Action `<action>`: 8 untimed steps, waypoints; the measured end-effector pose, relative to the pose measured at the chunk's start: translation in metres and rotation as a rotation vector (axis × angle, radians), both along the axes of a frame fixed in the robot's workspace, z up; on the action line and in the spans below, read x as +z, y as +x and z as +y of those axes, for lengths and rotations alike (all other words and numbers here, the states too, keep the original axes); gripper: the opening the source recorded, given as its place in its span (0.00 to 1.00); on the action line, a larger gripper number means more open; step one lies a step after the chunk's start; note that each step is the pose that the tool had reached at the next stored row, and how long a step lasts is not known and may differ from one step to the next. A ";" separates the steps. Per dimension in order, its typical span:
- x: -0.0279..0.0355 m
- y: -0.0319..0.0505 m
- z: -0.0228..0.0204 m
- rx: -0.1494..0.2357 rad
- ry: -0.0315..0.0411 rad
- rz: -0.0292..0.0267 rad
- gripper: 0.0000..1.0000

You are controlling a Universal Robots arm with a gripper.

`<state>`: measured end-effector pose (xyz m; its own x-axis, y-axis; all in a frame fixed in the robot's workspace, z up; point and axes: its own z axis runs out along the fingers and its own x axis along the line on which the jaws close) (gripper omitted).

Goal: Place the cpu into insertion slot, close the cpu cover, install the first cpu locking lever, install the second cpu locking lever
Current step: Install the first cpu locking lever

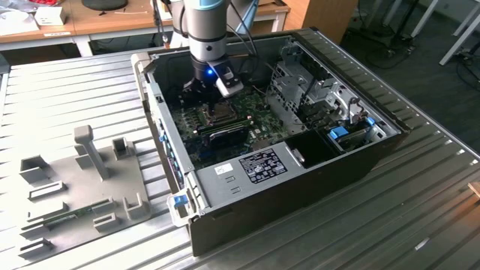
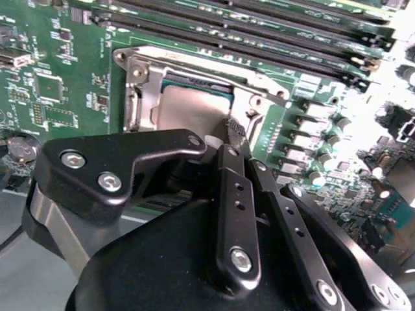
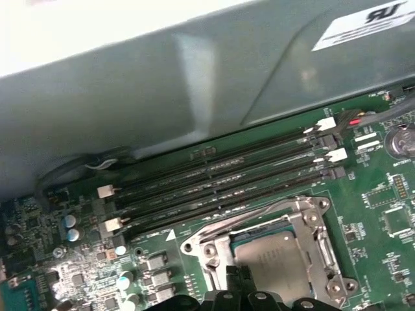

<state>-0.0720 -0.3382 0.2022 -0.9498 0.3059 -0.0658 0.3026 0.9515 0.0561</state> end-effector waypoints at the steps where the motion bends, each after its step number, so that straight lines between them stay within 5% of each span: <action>1: 0.0000 0.0019 0.0000 0.002 0.0000 0.0012 0.10; 8: 0.0000 0.0071 0.0000 0.045 -0.0002 0.0088 0.10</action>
